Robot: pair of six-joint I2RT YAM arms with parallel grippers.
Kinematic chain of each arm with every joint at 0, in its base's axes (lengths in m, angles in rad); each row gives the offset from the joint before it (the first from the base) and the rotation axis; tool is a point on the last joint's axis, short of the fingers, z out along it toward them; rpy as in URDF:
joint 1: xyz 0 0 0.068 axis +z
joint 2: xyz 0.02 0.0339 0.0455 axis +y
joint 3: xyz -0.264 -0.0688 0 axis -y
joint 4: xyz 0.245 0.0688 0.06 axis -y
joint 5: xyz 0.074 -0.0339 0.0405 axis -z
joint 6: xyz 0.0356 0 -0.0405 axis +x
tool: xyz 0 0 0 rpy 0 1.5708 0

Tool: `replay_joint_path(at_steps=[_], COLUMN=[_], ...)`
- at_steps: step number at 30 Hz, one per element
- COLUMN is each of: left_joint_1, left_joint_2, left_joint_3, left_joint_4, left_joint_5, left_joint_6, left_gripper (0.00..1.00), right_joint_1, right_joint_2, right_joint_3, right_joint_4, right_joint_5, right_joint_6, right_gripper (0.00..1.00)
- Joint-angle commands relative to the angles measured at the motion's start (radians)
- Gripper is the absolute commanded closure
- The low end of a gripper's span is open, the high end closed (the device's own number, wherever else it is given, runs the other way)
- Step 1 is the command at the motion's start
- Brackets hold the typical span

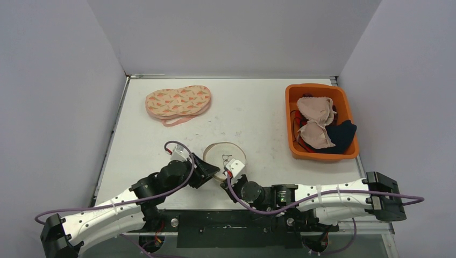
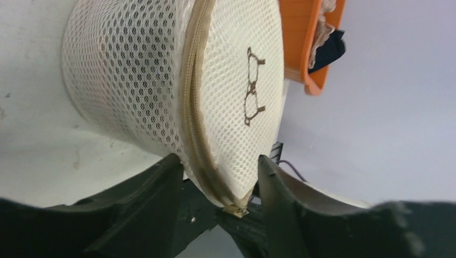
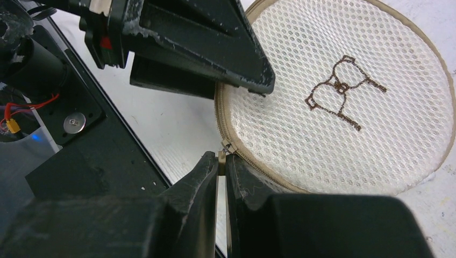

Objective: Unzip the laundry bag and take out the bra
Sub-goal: Unzip the laundry bag at the center of the board.

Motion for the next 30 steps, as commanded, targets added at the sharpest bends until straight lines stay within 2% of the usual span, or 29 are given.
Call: replay_joint_path(at_steps=[1, 9, 14, 24, 30], left_joint_1=[-0.001, 0.028, 0.064, 0.115, 0.167], left_joint_2=[-0.008, 0.005, -0.001, -0.02, 0.017], left_joint_3=[0.011, 0.004, -0.014, -0.04, -0.031], left_joint_4=[0.125, 0.13, 0.13, 0.138, 0.18], left_joint_5=[-0.091, -0.092, -0.064, -0.022, 0.07], left_joint_6=[-0.036, -0.034, -0.031, -0.018, 0.039], left_gripper=[0.54, 0.89, 1.0, 1.0, 1.0], right_joint_1=[-0.006, -0.006, -0.008, -0.022, -0.043], right_joint_2=[-0.014, -0.031, -0.065, -0.141, -0.185], right_joint_3=[0.039, 0.043, 0.035, -0.009, -0.038], right_joint_4=[0.045, 0.019, -0.015, -0.075, -0.107], right_joint_5=[-0.01, 0.008, 0.054, 0.097, 0.113], right_joint_6=[-0.011, -0.011, 0.003, 0.03, 0.046], right_gripper=[0.95, 0.95, 0.95, 0.95, 0.95])
